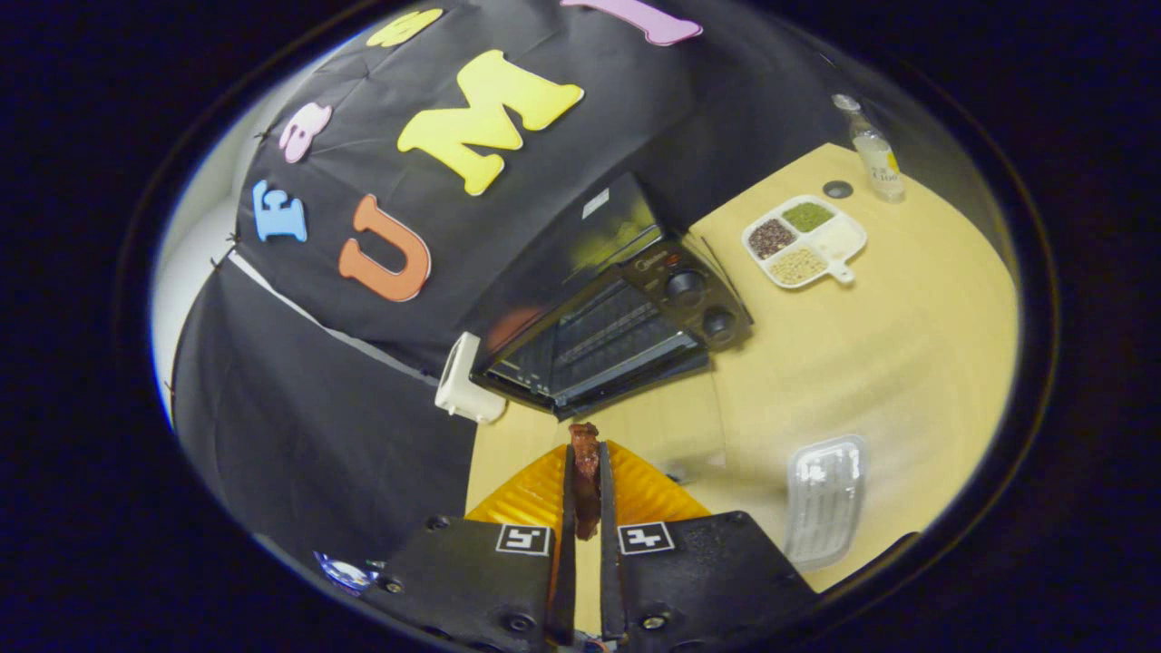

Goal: Open the toaster oven, put the food inside, and close the toaster oven door.

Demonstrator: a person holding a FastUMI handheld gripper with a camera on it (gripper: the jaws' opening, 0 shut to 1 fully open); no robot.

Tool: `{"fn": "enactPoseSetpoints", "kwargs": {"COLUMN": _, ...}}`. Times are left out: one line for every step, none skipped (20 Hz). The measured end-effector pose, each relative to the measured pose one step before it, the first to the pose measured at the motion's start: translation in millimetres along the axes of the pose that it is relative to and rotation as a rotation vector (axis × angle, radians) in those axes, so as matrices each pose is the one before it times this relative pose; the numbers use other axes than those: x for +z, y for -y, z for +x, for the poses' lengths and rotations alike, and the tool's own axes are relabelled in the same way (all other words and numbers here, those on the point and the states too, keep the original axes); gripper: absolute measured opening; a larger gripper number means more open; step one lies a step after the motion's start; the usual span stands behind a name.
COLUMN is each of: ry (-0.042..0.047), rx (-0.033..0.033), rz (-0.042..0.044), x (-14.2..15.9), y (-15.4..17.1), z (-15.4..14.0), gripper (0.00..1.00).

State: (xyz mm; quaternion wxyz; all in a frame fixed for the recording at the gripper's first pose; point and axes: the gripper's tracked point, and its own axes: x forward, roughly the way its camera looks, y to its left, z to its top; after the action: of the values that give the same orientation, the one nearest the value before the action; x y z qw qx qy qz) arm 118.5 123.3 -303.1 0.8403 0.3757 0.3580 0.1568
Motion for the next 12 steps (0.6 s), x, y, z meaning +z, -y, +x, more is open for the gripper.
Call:
{"fn": "enactPoseSetpoints", "kwargs": {"ry": 0.02150, "rx": 0.01481, "rz": 0.02218, "x": 2.70, "y": -5.44, "z": 14.04, "gripper": 0.14}}
{"fn": "enactPoseSetpoints", "kwargs": {"ry": 0.02923, "rx": 0.01479, "rz": 0.02753, "x": 4.08, "y": -4.87, "z": 13.92, "gripper": 0.14}}
{"fn": "enactPoseSetpoints", "kwargs": {"ry": 0.03574, "rx": 0.01259, "rz": 0.02665, "x": 3.92, "y": -3.80, "z": 13.09, "gripper": 0.14}}
{"fn": "enactPoseSetpoints", "kwargs": {"ry": 0.04422, "rx": 0.01332, "rz": 0.03099, "x": 6.59, "y": -3.18, "z": 13.84, "gripper": 0.14}}
{"fn": "enactPoseSetpoints", "kwargs": {"ry": 0.04747, "rx": 0.00509, "rz": 0.03283, "x": 5.81, "y": 0.41, "z": 13.41, "gripper": 0.14}}
{"fn": "enactPoseSetpoints", "kwargs": {"ry": 0.05618, "rx": -0.00673, "rz": 0.03546, "x": 6.66, "y": 2.24, "z": 13.97, "gripper": 0.14}}
{"fn": "enactPoseSetpoints", "kwargs": {"ry": 0.04453, "rx": 0.00040, "rz": 0.03506, "x": 4.21, "y": 1.01, "z": 14.06, "gripper": 0.14}}
{"fn": "enactPoseSetpoints", "kwargs": {"ry": 0.04114, "rx": 0.01382, "rz": 0.04602, "x": 3.05, "y": -1.92, "z": 13.77, "gripper": 0.14}}
{"fn": "enactPoseSetpoints", "kwargs": {"ry": 0.03736, "rx": 0.01487, "rz": 0.04928, "x": 1.64, "y": -1.42, "z": 12.91, "gripper": 0.14}}
{"fn": "enactPoseSetpoints", "kwargs": {"ry": 0.01955, "rx": 0.00705, "rz": 0.04336, "x": -1.22, "y": 1.25, "z": 12.60, "gripper": 0.14}}
{"fn": "enactPoseSetpoints", "kwargs": {"ry": 0.02761, "rx": -0.00124, "rz": 0.04223, "x": -0.87, "y": 3.13, "z": 12.49, "gripper": 0.14}}
{"fn": "enactPoseSetpoints", "kwargs": {"ry": 0.02203, "rx": -0.00295, "rz": 0.02879, "x": -2.72, "y": 2.85, "z": 7.31, "gripper": 0.14}}
